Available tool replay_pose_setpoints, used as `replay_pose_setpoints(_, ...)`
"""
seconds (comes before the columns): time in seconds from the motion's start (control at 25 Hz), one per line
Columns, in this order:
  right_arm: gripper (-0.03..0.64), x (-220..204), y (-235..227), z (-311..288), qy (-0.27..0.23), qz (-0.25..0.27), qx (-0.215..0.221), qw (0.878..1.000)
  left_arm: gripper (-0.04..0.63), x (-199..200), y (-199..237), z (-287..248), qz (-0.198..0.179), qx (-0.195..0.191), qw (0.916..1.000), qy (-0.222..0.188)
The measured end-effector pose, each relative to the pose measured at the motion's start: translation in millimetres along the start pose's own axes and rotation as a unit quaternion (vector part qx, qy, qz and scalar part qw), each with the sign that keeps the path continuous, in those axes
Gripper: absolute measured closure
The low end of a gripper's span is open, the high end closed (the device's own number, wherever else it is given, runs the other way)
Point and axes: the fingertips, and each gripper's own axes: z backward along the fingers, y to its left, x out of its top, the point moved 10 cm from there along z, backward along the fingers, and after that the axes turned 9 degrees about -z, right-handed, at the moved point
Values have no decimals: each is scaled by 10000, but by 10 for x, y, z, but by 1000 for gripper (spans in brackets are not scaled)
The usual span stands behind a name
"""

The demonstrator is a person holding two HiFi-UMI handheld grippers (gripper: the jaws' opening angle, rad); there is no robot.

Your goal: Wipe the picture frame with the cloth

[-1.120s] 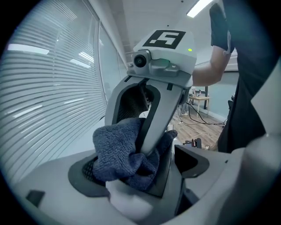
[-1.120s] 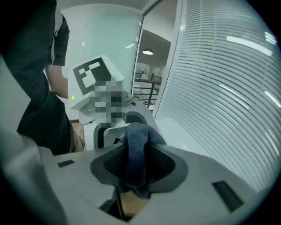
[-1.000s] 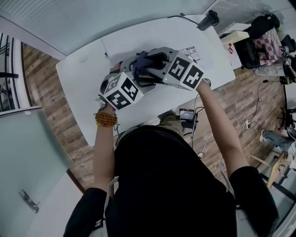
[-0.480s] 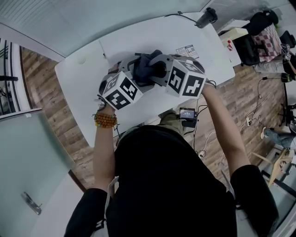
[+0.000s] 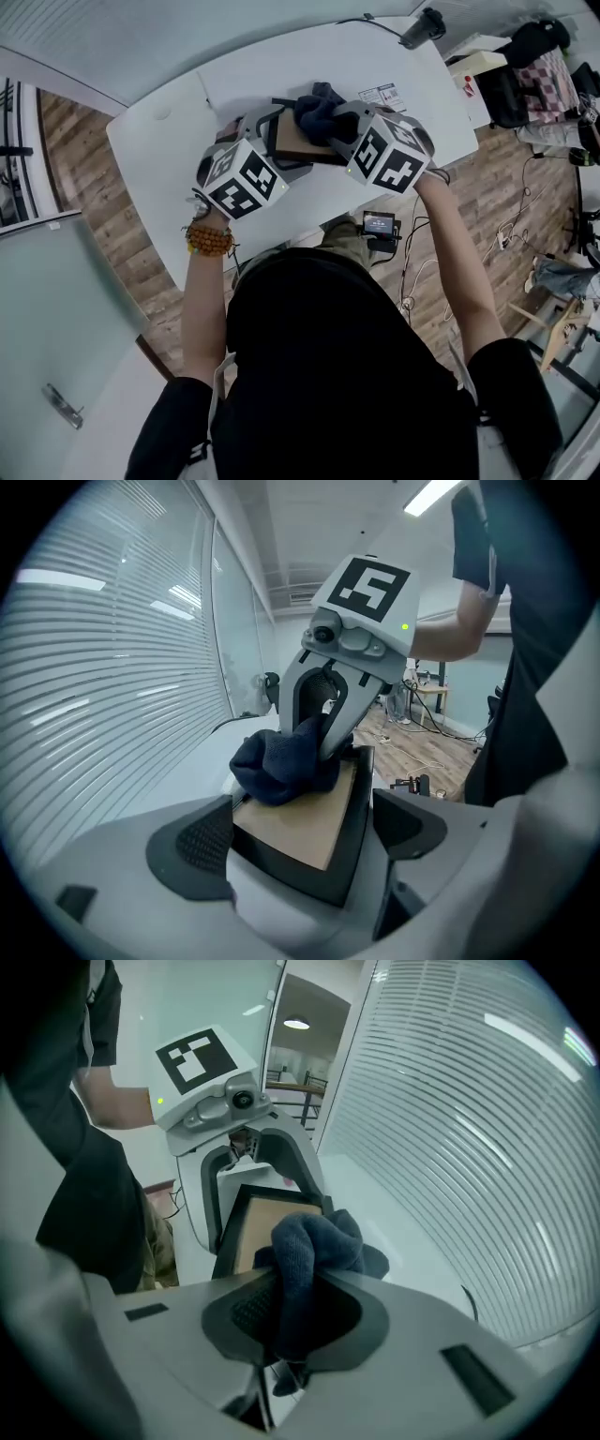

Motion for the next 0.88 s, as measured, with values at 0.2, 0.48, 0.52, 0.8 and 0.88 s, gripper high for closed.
replay_pose_setpoints(0.2,571,249,12,-141,-81,9,476,9988,133,-26,5,12,16,-6,10000,12)
replay_pose_setpoints(0.48,571,500,141,-258,-461,341,664,9961,133,-27,17,6,34,3,10000,0)
replay_pose_setpoints(0.52,571,457,144,-215,-594,368,717,9950,133,-24,5,11,37,8,10000,-4)
replay_pose_setpoints(0.8,569,-18,-227,268,-660,-311,-110,9973,133,-3,4,8,-6,16,10000,-8)
replay_pose_setpoints(0.88,569,-126,-254,112,-407,-455,-370,9974,133,-13,6,16,3,24,10000,2)
